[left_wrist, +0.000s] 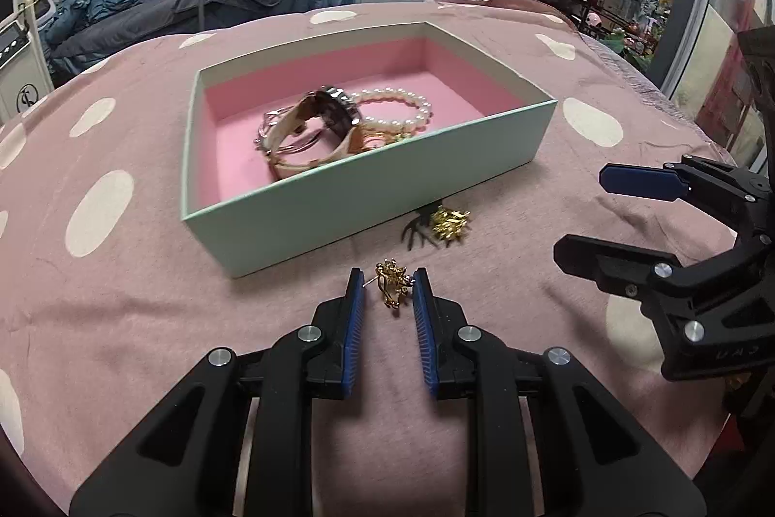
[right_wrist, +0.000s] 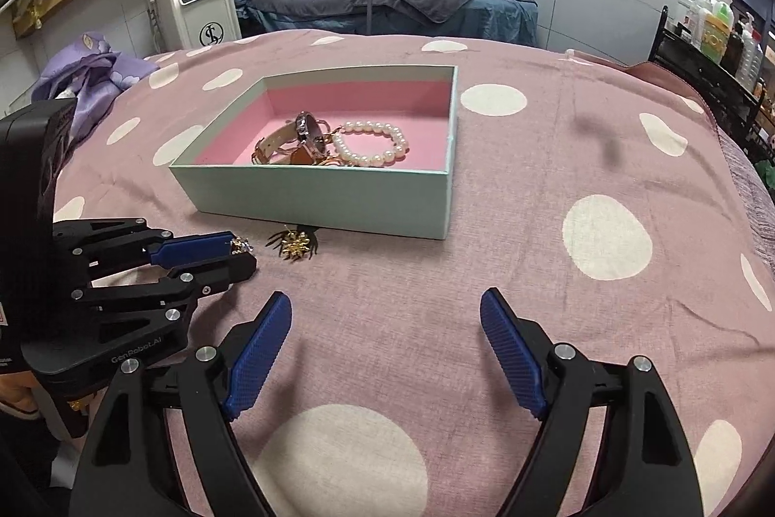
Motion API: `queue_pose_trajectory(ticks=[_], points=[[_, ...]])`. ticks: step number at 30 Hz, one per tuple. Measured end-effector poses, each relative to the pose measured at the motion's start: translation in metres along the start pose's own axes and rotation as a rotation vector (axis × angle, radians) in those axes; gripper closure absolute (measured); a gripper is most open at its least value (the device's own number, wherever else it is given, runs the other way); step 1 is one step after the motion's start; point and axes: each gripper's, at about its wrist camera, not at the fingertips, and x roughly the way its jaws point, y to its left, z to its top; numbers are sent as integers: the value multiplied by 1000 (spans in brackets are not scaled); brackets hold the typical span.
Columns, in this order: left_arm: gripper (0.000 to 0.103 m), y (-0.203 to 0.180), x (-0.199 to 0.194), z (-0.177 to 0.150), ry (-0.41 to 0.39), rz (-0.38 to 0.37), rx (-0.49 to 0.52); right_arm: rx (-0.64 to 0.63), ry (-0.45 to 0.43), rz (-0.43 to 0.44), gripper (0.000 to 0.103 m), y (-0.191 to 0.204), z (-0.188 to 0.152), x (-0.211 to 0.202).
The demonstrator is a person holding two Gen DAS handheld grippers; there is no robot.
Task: Organize jewelry
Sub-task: 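Grasp the gold chain charm with the left tool while the right tool grasps the gold flower charm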
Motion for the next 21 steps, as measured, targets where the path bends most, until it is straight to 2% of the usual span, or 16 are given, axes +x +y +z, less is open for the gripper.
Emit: queue_pose_trajectory(ticks=[3, 5, 9, 13, 15, 21], points=[[82, 15, -9, -9, -6, 34, -31, -19, 24, 34, 39, 12, 6, 10], [82, 25, -13, -14, -12, 34, -60, -31, 43, 54, 42, 21, 10, 19], [82, 34, -19, -19, -20, 38, -78, -55, 77, 78, 56, 39, 17, 34], [82, 39, -19, -21, -25, 26, -87, -63, 96, 59, 64, 48, 23, 43], [82, 39, -19, -23, -27, 23, -89, -58, 102, 56, 72, 49, 25, 46], [82, 40, -20, -25, -31, 15, -97, -55, 104, 40, 80, 51, 28, 51]])
